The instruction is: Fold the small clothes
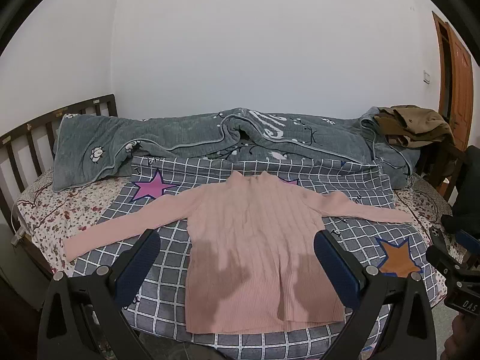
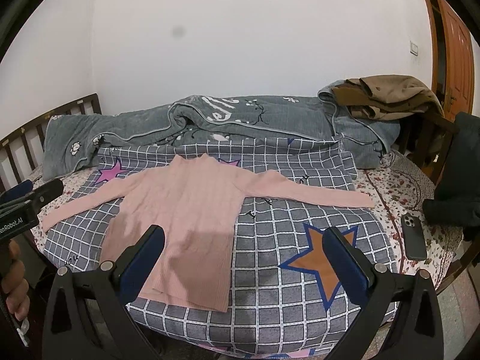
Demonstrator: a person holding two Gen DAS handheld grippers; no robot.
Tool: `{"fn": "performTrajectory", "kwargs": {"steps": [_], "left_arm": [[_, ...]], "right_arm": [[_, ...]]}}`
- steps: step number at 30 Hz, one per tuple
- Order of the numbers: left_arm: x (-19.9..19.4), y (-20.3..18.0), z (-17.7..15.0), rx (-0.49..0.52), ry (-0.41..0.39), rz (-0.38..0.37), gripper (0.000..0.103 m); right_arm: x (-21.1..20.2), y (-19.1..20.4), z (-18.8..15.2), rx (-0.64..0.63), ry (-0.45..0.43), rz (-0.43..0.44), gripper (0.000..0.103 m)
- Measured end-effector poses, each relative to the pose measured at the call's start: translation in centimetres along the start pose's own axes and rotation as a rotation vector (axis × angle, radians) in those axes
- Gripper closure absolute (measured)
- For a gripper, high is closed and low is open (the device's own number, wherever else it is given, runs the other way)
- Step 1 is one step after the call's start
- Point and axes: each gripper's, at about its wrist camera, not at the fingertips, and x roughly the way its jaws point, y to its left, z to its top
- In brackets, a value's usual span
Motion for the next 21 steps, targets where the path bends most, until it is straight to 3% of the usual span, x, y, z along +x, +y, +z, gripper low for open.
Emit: {"fn": "performTrajectory", "kwargs": {"steps": [21], "left_arm": [[-0.33, -0.03, 0.08, -0.003, 0.001, -0.007, 0.0]], "right_arm": [[-0.93, 0.74, 0.25, -0.012, -0.014, 0.001, 0.0]]}}
